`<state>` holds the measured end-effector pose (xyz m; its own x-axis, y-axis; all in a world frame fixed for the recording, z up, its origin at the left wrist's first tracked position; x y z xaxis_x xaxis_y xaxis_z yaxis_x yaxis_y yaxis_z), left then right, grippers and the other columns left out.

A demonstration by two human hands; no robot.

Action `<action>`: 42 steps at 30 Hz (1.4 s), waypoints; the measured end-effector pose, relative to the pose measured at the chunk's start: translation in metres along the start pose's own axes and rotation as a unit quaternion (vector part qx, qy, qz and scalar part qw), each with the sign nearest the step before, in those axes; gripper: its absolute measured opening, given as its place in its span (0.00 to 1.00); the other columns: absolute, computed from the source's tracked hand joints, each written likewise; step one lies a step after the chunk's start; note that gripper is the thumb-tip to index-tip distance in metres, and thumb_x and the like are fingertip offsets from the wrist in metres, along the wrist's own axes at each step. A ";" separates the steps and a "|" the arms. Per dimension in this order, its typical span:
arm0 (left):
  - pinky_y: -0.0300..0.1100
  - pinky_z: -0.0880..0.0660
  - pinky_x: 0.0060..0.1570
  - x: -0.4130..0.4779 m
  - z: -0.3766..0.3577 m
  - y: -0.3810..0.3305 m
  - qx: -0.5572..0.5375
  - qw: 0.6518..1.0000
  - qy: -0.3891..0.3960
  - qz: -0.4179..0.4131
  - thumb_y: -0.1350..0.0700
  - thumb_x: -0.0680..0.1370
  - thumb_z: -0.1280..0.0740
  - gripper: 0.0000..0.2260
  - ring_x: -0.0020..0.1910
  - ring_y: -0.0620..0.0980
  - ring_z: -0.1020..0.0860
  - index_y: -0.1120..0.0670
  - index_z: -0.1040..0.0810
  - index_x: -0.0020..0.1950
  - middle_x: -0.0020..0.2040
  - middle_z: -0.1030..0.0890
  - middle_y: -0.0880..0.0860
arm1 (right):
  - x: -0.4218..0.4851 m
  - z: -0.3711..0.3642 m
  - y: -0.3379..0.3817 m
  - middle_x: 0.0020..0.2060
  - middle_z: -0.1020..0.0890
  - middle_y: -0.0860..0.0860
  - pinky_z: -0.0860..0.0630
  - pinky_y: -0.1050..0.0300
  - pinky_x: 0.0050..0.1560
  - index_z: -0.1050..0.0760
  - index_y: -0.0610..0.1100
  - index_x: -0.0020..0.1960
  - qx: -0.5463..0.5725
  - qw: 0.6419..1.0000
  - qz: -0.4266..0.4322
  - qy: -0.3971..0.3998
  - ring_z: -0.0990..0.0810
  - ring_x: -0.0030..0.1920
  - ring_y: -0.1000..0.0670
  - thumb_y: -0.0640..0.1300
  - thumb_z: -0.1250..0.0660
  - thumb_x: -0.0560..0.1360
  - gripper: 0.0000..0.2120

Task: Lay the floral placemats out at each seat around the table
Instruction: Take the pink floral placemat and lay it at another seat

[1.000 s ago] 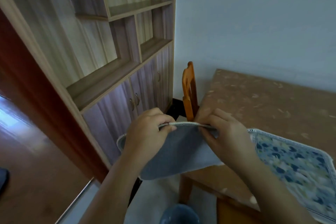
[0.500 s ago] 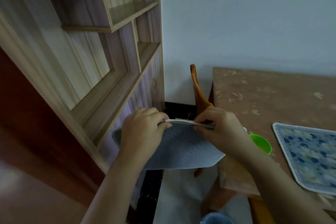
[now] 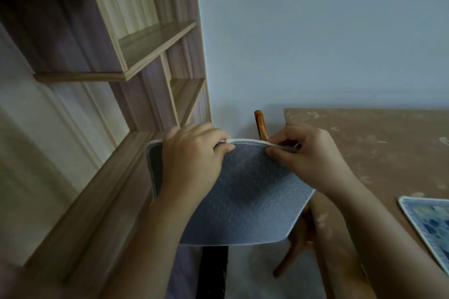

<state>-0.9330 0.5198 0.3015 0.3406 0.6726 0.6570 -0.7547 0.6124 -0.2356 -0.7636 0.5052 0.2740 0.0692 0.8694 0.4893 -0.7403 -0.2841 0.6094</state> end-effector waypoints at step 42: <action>0.46 0.32 0.41 0.357 -0.387 -0.099 -0.416 0.831 0.141 -0.340 0.56 0.67 0.27 0.03 0.36 0.50 0.23 0.52 0.20 0.38 0.34 0.19 0.47 | 0.181 0.110 -0.268 0.37 0.21 0.51 0.26 0.54 0.44 0.20 0.46 0.40 -0.284 0.832 -0.370 -0.299 0.24 0.39 0.52 0.42 0.29 0.68 0.02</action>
<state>-0.5202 0.8604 0.2823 0.7367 0.0529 0.6741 0.2754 0.8870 -0.3706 -0.4792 0.6943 0.2677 0.8414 0.3159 0.4385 -0.5324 0.6239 0.5721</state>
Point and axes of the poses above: each hand's wrist, its own x-axis towards the middle knuckle, its own z-axis out of the back of the hand, y = z × x, the point moved 9 cm from there along x, towards the middle knuckle
